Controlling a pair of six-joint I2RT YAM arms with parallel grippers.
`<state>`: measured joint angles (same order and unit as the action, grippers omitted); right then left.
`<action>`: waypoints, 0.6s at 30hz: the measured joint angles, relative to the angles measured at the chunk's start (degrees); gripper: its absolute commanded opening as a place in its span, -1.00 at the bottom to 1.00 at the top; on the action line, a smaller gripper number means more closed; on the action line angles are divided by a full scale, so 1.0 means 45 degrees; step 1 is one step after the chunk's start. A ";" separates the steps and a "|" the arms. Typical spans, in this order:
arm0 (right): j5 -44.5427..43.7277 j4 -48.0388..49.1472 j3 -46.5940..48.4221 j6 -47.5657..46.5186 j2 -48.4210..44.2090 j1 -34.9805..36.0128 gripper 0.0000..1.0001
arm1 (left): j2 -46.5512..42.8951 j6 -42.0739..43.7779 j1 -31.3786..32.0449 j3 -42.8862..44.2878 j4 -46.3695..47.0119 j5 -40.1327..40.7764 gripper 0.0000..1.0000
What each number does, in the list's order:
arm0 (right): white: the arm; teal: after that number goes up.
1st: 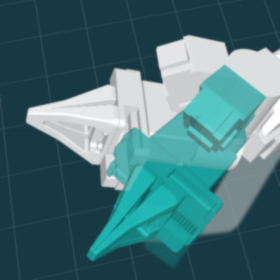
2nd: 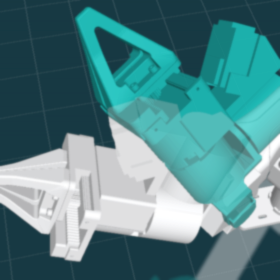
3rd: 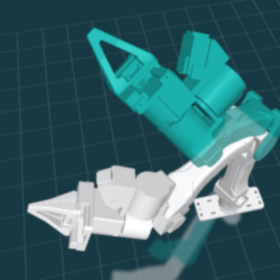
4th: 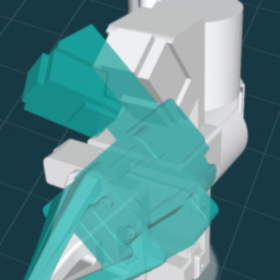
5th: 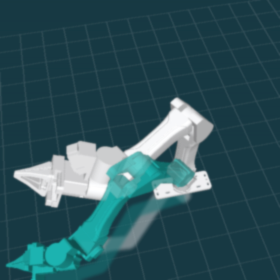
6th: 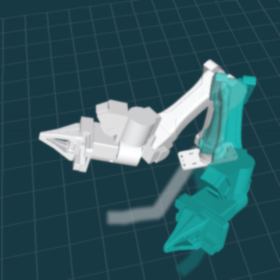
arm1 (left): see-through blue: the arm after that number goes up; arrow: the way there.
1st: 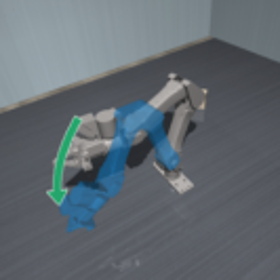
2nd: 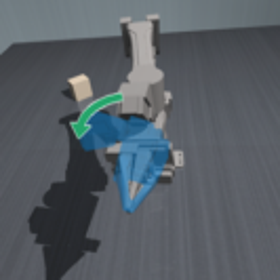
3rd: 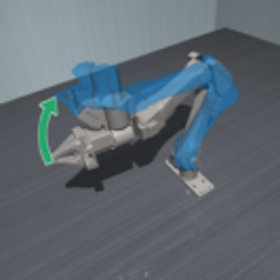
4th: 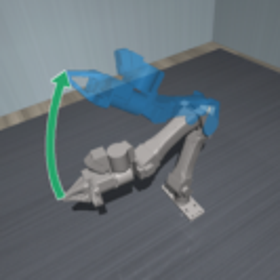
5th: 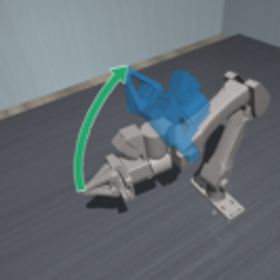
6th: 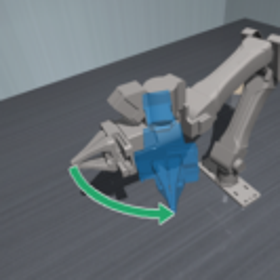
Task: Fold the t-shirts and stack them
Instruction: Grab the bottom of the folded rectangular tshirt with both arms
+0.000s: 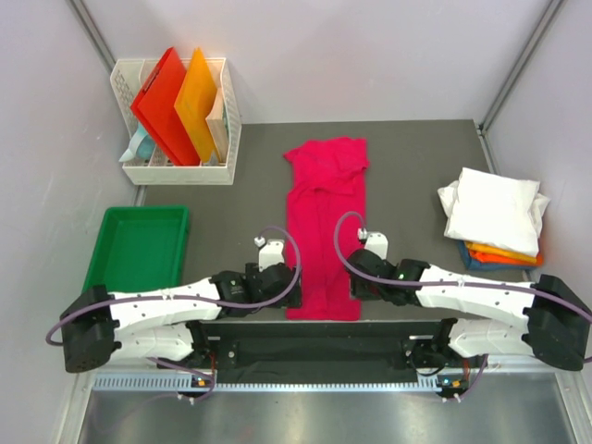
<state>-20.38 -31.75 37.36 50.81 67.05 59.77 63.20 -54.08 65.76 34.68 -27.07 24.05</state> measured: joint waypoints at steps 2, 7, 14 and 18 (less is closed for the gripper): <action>-0.0005 -0.0102 -0.0282 0.0160 -0.0102 0.0000 -0.06 | 0.0257 -0.0015 0.0000 -0.0165 0.0073 -0.0510 0.84; -0.0058 -0.0627 -0.0646 0.0505 -0.0408 0.0000 -0.06 | 0.0597 -0.0335 0.0107 -0.0665 0.0223 -0.1311 0.66; -0.0287 -0.0889 -0.0646 0.0680 -0.0894 0.0000 -0.07 | 0.0267 -0.0971 0.0194 -0.1321 0.0350 -0.1632 0.41; -0.0379 -0.0952 -0.0646 0.0685 -0.0894 0.0000 -0.07 | 0.0330 -0.1044 0.0214 -0.1404 0.0568 -0.1753 0.40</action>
<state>-22.09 -36.03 34.46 53.89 63.02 59.77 64.69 -58.78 66.72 28.36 -24.51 16.16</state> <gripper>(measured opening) 0.468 0.703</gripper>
